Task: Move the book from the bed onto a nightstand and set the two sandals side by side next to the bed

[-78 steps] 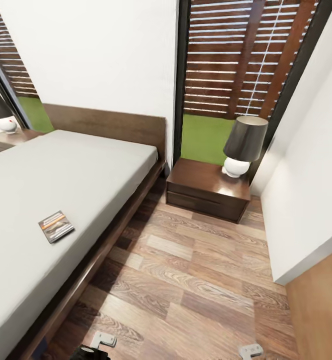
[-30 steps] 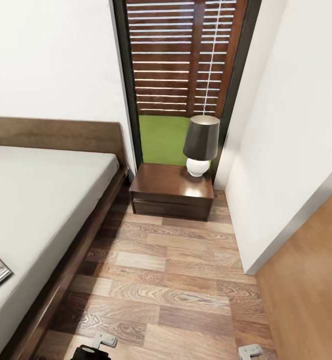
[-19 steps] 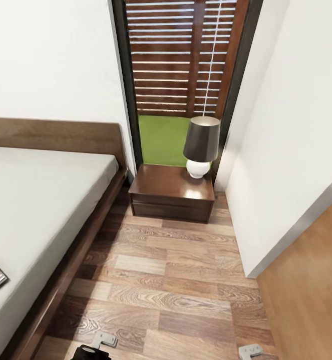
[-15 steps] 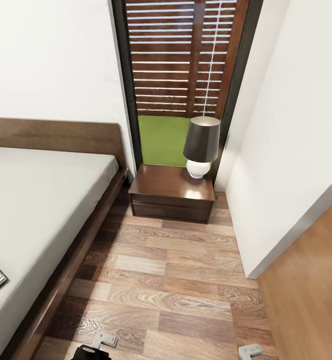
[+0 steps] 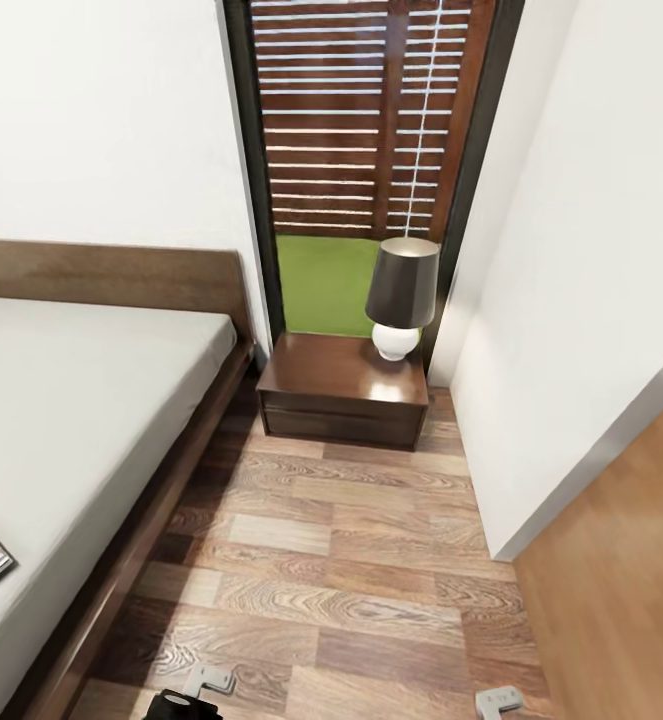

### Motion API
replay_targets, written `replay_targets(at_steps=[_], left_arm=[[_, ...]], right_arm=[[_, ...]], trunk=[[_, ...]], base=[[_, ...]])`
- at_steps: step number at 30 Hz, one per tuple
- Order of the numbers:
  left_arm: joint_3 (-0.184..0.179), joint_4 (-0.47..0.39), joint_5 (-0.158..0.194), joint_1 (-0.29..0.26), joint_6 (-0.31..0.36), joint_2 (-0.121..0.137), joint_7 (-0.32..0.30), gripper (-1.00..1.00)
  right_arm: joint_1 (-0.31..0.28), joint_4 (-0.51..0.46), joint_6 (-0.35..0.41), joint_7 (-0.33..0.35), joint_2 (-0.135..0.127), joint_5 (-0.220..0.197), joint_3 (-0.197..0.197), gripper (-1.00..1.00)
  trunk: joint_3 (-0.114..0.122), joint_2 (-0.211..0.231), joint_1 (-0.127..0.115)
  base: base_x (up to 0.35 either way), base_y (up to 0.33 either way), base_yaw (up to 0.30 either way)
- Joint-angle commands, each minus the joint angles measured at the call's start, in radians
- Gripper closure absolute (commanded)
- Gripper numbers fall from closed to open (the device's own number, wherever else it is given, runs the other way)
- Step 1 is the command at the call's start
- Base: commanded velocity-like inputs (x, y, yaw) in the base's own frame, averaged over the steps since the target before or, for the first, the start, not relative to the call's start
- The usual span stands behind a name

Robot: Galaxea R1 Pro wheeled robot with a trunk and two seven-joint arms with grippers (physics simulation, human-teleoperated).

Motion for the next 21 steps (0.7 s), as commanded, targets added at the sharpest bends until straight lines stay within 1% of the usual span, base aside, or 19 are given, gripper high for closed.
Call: replay_targets(at_steps=[1, 21], left_arm=[[-0.005, -0.002, -0.003, 0.000, 0.007, 0.000, 0.003, -1.00], [-0.005, -0.002, -0.002, 0.000, 0.007, 0.000, 0.004, -1.00]], right_arm=[[0.000, -0.002, 0.005, 0.004, 0.000, 0.010, -0.001, -1.00], [0.001, 0.001, 0.003, 0.004, 0.001, 0.011, 0.000, -1.00]], trunk=[[0.001, 0.000, 0.000], [0.033, 0.000, 0.000]], base=[[0.002, 0.000, 0.000], [0.000, 0.000, 0.000]])
